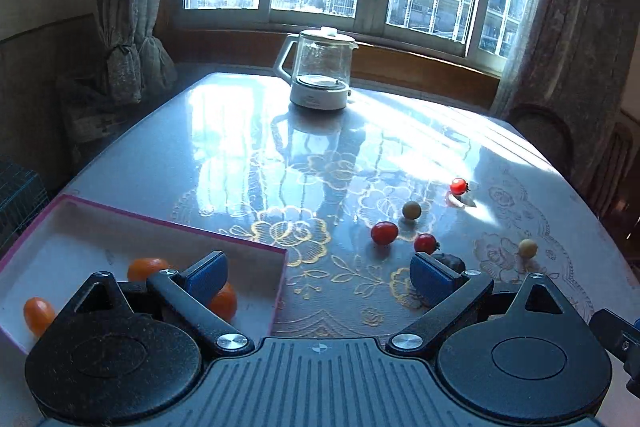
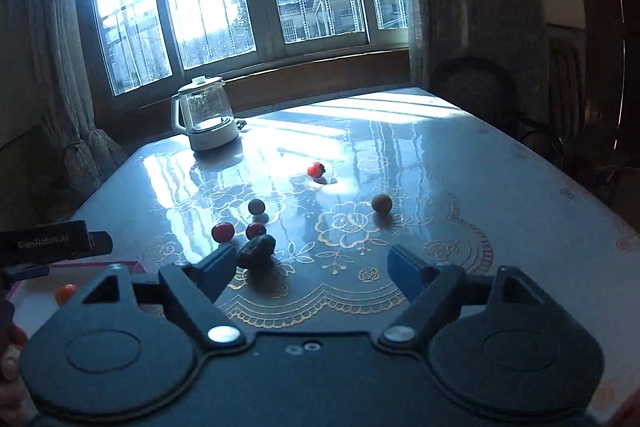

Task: Organize fruits
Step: 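Reach the left tool to the dark wrinkled fruit and grasp it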

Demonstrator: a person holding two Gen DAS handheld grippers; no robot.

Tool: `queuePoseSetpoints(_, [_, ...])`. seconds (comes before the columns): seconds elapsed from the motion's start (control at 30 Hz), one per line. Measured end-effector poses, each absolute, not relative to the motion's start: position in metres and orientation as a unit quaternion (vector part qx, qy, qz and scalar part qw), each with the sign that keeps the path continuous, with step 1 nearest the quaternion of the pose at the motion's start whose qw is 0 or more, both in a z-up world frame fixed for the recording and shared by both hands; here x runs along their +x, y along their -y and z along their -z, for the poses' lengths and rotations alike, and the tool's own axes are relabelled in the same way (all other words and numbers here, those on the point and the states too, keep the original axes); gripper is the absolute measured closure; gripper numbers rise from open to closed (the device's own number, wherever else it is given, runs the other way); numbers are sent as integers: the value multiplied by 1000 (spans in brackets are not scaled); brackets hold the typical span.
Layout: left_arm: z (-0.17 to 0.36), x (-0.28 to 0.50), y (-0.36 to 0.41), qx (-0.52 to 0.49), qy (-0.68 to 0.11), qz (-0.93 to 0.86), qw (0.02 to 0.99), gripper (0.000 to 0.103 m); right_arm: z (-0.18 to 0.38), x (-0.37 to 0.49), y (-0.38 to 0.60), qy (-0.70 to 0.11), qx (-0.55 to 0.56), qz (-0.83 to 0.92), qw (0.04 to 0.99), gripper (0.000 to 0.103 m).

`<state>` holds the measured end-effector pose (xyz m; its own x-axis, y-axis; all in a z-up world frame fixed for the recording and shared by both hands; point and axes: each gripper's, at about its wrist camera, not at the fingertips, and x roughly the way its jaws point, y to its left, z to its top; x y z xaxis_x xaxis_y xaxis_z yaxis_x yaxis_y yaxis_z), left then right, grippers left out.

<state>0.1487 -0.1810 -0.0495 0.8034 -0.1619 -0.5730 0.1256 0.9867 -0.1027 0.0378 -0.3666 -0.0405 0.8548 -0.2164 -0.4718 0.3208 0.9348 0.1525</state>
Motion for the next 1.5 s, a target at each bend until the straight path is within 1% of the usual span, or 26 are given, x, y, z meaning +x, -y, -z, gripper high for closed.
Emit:
queuePoseSetpoints(0.17, [69,159,250,-24,-314,84,945,6,39,13,405,-225,126,166,952,16])
queuePoseSetpoints(0.3, [83,164,286,-1,-304,71,950,6,42,4,431,-229,139,176,947,16])
queuePoseSetpoints(0.4, [93,174,305,3,-319,63,946,6,44,-2,443,-230,144,181,945,16])
queuePoseSetpoints(0.73, [119,199,323,12,-342,35,939,6,47,-1,463,-232,155,175,944,16])
queuePoseSetpoints(1.07, [128,204,329,5,-347,35,937,7,50,-2,470,-242,156,170,943,16])
queuePoseSetpoints(1.1, [129,204,330,5,-346,36,937,8,51,-1,469,-243,156,170,942,16])
queuePoseSetpoints(1.17, [130,204,332,15,-340,32,940,17,50,0,468,-244,155,169,942,16])
queuePoseSetpoints(1.2, [130,204,332,18,-337,33,941,19,50,1,467,-243,155,169,942,16])
queuePoseSetpoints(1.27, [128,205,331,17,-334,36,942,30,49,1,467,-243,154,169,943,16])
queuePoseSetpoints(1.37, [126,205,329,15,-334,33,942,41,50,1,467,-245,153,169,942,16])
queuePoseSetpoints(1.4, [125,204,330,16,-333,35,942,43,50,2,467,-246,153,169,942,16])
queuePoseSetpoints(1.43, [125,203,330,19,-330,39,943,49,50,3,467,-246,154,170,942,16])
queuePoseSetpoints(1.47, [125,201,330,20,-329,39,943,52,49,3,467,-245,155,169,942,16])
queuePoseSetpoints(1.5, [125,200,330,20,-329,39,943,52,49,3,467,-245,155,167,942,16])
